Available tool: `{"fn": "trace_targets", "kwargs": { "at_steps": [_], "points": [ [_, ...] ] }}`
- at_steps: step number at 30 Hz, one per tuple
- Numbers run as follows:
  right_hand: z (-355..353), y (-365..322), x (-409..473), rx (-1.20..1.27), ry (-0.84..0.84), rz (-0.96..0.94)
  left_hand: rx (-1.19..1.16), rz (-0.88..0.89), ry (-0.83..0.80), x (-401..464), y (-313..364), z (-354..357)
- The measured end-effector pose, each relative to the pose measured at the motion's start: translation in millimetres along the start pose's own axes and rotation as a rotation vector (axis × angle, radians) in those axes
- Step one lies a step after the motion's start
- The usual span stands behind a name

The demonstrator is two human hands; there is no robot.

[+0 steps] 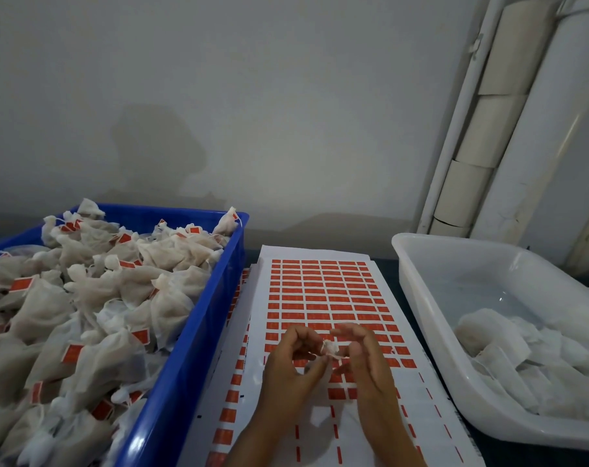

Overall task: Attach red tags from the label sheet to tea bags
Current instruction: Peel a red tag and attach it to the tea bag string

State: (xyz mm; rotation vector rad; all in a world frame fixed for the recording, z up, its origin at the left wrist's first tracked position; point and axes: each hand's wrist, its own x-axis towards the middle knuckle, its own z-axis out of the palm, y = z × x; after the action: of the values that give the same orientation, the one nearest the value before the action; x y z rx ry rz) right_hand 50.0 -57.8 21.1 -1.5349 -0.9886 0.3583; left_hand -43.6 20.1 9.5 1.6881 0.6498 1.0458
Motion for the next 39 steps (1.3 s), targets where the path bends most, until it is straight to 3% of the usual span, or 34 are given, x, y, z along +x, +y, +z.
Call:
{"fn": "trace_targets", "kwargs": {
  "at_steps": [5, 12, 20, 25, 34, 39],
  "points": [
    [3, 1, 0, 0.005, -0.101, 0.017, -0.036, -0.030, -0.060, -2, 0, 1],
    [2, 8, 0, -0.049, -0.062, -0.054, -0.063, -0.060, -0.051, -1, 1, 2],
    [5, 7, -1, -0.218, -0.057, -0.120, 0.075, -0.047, 0.076, 1, -5, -1],
    [1, 4, -1, -0.126, -0.054, -0.112, 0.077, -0.028, 0.109, 1, -7, -1],
    [-3, 4, 1, 0.029, -0.049, 0.011, 0.051, -0.007, 0.012, 1, -2, -3],
    [-4, 3, 1, -0.072, -0.072, -0.033, 0.025, -0.055, 0.008, 2, -4, -4]
  ]
}}
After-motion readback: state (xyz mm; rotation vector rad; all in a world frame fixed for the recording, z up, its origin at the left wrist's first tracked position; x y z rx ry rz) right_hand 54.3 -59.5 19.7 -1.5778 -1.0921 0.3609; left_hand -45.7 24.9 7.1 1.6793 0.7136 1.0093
